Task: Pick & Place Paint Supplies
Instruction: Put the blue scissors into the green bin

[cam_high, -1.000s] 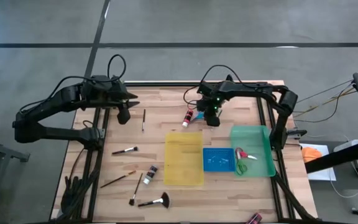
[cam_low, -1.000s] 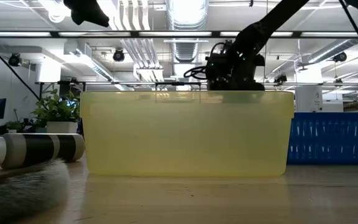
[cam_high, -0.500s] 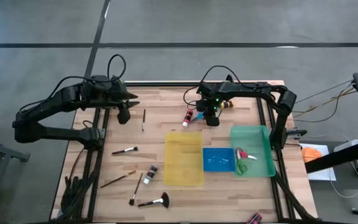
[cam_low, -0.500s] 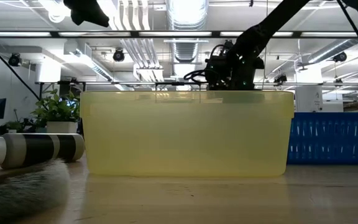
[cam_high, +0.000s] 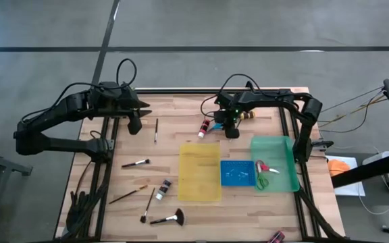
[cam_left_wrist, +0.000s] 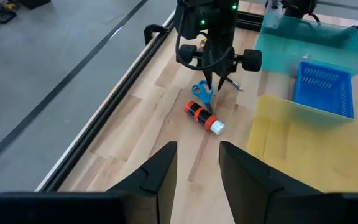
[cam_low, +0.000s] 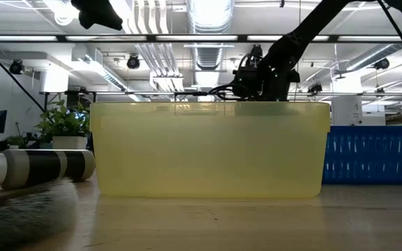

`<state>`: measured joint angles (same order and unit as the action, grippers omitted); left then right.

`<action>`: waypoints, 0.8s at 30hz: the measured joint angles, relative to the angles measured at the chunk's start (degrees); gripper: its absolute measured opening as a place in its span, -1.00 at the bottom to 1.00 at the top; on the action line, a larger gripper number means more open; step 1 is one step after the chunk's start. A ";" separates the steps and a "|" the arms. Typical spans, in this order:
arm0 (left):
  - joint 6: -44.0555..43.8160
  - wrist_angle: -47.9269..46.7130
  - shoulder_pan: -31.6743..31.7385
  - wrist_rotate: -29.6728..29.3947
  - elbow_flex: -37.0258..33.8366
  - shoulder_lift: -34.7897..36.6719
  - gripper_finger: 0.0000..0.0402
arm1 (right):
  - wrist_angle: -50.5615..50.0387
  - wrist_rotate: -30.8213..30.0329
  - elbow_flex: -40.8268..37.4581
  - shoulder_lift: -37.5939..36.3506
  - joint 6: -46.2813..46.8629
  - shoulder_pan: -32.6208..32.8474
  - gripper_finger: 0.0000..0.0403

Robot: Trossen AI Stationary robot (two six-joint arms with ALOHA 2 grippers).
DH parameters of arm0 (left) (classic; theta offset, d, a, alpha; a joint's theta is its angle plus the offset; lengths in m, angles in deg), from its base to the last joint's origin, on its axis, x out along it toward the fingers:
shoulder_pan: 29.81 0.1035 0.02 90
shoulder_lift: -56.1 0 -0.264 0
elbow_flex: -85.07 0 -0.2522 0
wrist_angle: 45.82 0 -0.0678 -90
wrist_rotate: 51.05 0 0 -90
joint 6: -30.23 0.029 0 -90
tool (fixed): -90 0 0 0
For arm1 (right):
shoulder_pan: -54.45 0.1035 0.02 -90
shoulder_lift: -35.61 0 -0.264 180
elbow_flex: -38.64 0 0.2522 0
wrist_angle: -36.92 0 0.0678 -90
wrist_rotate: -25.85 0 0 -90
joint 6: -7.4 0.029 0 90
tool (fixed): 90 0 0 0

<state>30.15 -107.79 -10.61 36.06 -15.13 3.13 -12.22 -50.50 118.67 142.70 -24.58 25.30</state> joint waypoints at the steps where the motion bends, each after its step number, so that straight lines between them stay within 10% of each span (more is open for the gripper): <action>1: -0.02 0.00 0.00 0.10 0.00 0.00 -0.36 | 0.16 0.00 -0.39 0.00 -0.11 0.02 -0.53; 18: -1.91 0.04 -0.01 0.99 0.00 -0.02 -0.36 | 7.22 -2.75 -6.46 -0.38 2.82 0.24 -0.55; 24: -2.61 0.20 -0.02 1.39 0.00 -0.04 -0.36 | 7.31 -4.76 -6.80 -0.33 2.22 1.18 -0.91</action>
<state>27.54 -107.59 -10.63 37.45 -15.13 3.08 -4.91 -55.26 111.87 142.37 -22.36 26.48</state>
